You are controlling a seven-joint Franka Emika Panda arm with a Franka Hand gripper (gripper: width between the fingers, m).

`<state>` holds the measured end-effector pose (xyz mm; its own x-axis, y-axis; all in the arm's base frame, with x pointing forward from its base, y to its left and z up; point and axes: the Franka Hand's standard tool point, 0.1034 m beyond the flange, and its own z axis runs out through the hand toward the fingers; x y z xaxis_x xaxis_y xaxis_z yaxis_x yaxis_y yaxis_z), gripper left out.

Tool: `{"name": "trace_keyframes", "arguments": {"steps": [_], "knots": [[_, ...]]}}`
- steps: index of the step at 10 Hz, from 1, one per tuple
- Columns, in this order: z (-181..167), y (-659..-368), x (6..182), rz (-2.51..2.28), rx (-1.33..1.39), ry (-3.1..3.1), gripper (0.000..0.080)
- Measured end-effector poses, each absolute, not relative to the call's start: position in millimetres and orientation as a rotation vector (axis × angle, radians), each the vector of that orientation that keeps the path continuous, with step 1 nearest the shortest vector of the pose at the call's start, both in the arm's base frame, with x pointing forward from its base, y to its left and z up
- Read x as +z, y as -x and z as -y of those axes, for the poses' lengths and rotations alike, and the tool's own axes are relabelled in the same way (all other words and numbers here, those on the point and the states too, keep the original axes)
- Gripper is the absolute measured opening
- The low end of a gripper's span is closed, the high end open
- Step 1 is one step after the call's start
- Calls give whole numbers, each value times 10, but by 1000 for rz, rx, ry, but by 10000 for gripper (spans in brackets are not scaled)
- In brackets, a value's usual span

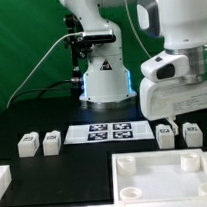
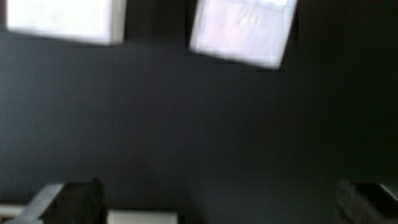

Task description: Assemble one leg

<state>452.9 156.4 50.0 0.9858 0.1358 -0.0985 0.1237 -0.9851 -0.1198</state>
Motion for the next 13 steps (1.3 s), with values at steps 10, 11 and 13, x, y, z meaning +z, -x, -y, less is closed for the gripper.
{"name": "trace_keyframes", "arguments": {"steps": [10,11,13], "knots": [[-1739,-4195,362,-14,1271,2773,649],[-1742,-4191,357,-13,1273,2773,649],[-1741,-4175,338,-15,1279,2770,649]]}}
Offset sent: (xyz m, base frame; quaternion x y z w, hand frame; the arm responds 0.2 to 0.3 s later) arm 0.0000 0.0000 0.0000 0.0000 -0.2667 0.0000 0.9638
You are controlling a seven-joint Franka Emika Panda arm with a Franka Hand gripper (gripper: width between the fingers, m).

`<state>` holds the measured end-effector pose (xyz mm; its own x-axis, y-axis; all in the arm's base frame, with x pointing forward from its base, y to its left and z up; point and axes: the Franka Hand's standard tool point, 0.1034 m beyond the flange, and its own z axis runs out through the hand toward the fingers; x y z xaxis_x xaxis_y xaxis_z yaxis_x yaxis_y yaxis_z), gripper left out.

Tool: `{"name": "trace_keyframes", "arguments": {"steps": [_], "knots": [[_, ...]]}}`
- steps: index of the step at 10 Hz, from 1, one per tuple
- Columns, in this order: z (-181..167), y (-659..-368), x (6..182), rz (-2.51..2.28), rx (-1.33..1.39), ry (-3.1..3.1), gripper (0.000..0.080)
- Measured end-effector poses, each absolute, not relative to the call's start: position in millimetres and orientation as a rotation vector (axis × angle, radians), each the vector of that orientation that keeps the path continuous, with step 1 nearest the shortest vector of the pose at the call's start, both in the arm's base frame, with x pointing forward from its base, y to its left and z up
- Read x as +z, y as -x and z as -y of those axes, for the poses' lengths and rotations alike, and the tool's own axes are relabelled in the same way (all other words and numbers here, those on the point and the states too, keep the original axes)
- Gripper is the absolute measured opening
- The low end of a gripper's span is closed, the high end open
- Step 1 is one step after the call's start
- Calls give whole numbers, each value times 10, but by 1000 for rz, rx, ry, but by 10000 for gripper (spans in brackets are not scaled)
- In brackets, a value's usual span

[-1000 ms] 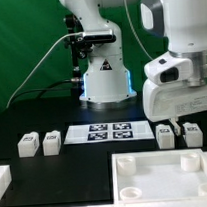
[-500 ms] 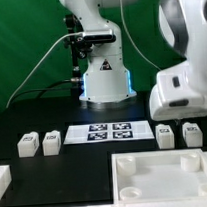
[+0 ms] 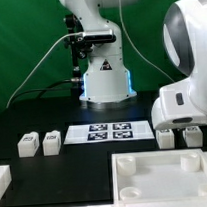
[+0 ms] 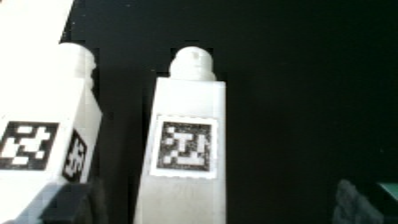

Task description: Assemble one leg

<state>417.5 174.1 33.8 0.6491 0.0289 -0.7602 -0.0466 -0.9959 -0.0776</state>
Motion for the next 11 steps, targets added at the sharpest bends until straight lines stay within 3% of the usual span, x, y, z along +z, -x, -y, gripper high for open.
{"name": "trace_keyframes", "arguments": {"steps": [3,5,6,7,8,9,11], "knots": [[-1771,-3980,128,-53,1365,2754,649],[-1779,-3943,86,-49,1380,2749,649],[-1778,-3944,87,-49,1379,2748,503],[-1778,-3944,87,-48,1379,2748,503],[-1778,-3944,87,-48,1379,2748,365],[-1778,-3943,87,-48,1380,2748,290],[-1778,-3943,87,-48,1380,2748,290]]}}
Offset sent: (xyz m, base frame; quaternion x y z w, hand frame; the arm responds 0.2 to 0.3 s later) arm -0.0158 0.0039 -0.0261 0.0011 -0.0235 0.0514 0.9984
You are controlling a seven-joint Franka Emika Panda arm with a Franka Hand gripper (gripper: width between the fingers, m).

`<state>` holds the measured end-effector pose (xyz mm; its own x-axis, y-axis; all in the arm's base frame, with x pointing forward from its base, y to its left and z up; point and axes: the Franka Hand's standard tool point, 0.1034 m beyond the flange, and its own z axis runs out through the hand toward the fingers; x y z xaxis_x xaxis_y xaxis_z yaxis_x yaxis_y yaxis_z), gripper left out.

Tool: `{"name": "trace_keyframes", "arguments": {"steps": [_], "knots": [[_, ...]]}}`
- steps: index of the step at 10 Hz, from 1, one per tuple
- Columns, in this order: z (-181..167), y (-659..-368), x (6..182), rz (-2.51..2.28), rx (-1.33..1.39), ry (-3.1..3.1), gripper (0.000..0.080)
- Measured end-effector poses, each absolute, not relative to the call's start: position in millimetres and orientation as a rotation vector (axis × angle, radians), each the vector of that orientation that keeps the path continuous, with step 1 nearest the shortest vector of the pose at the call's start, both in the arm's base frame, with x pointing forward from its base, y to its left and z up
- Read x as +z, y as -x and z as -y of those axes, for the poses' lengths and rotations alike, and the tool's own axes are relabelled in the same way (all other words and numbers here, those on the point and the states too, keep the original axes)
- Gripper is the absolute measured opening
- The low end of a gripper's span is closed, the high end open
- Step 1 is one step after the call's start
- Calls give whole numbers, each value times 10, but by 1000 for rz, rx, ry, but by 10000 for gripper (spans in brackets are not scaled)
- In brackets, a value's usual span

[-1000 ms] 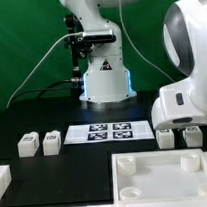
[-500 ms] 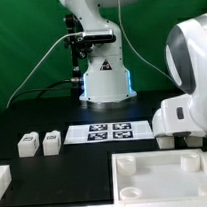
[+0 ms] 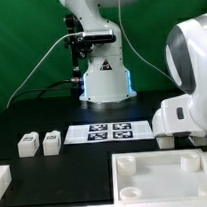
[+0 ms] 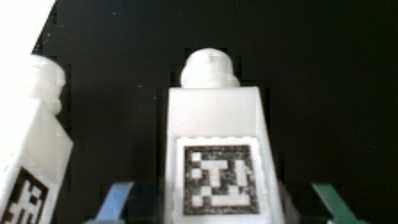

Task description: Assemble one leg

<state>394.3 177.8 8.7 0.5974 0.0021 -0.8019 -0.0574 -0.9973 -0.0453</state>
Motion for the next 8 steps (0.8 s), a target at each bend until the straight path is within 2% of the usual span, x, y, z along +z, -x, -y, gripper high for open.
{"name": "trace_keyframes", "arguments": {"steps": [6,7,8], "knots": [[-1749,-3994,128,-23,1369,2745,291],[-1635,-4248,359,52,1312,2756,291],[-1531,-4491,712,62,1303,2746,291]]}}
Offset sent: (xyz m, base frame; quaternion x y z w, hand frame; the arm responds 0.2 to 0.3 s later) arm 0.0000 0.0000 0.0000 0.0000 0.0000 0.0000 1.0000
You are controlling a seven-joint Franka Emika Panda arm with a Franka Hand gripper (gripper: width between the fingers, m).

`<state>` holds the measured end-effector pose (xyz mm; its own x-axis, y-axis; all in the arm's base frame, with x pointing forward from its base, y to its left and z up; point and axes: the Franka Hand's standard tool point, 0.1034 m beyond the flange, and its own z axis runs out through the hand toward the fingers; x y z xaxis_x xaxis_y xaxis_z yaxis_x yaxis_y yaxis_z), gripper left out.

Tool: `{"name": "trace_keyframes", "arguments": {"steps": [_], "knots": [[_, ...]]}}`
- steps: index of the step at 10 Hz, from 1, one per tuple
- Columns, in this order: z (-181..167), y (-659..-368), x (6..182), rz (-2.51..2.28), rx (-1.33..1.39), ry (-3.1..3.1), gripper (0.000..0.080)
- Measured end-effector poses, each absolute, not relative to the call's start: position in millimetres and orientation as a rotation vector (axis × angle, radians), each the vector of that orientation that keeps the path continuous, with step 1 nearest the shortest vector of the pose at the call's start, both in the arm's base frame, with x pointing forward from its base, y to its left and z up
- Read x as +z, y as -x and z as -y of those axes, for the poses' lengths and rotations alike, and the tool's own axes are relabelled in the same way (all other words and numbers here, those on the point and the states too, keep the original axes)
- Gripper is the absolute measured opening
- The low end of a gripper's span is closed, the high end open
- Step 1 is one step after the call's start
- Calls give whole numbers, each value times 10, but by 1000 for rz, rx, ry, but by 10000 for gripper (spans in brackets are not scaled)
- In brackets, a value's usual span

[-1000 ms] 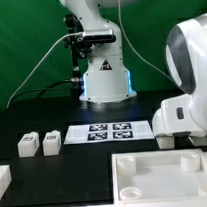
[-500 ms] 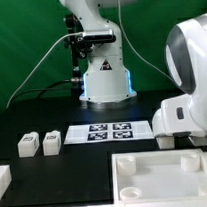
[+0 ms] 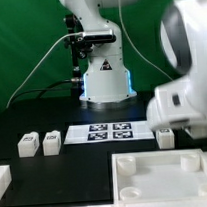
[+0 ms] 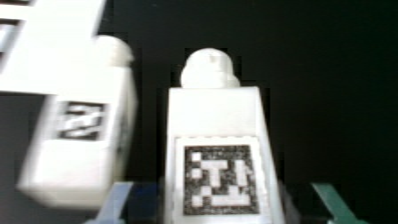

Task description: Assemble one leg

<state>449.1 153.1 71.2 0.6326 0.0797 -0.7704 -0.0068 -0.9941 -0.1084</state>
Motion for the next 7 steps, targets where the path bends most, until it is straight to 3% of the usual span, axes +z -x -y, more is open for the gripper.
{"name": "trace_keyframes", "arguments": {"steps": [2,3,6,7], "knots": [[-1440,-4905,1010,65,1140,2799,291],[-1365,-5065,1262,42,936,2875,291],[-1346,-5155,1256,16,440,2989,291],[-1251,-5342,1256,87,277,2996,291]]}}
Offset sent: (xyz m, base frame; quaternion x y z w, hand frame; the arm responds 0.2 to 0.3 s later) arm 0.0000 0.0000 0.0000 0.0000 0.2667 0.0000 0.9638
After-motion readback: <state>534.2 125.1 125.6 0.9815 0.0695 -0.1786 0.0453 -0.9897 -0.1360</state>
